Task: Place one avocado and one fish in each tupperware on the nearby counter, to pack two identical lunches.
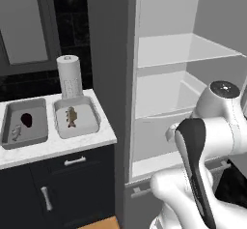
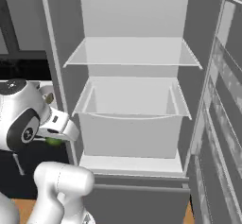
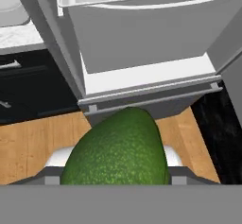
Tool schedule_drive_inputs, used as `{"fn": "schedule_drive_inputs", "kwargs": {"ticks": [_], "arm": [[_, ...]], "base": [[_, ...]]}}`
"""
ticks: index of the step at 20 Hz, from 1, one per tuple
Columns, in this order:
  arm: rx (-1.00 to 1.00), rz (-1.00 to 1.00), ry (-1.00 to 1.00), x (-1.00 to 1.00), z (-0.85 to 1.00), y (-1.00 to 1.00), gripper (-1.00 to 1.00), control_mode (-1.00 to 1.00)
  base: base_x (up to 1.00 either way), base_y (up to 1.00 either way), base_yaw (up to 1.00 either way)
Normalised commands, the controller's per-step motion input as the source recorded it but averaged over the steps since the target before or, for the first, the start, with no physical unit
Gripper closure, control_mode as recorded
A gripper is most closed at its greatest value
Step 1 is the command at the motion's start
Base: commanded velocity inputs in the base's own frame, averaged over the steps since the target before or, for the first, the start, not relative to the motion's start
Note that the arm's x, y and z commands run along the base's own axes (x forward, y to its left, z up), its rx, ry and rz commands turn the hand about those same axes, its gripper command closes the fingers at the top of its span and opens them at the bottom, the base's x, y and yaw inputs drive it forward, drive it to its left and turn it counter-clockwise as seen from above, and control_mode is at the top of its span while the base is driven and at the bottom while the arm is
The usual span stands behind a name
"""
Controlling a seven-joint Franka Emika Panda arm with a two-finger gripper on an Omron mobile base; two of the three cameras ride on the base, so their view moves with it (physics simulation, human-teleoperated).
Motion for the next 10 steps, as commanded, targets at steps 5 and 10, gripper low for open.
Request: {"fn": "schedule_drive_inputs", "kwargs": {"ticks": [5, 10], "arm": [[0.0, 0.0, 0.0, 0.0, 0.0, 0.0, 1.0, 1.0], [0.0, 0.0, 0.0, 0.0, 0.0, 0.0, 1.0, 1.0]], "base": [[-0.82, 1.0, 0.22], [0.04, 0.97, 0.08]]}}
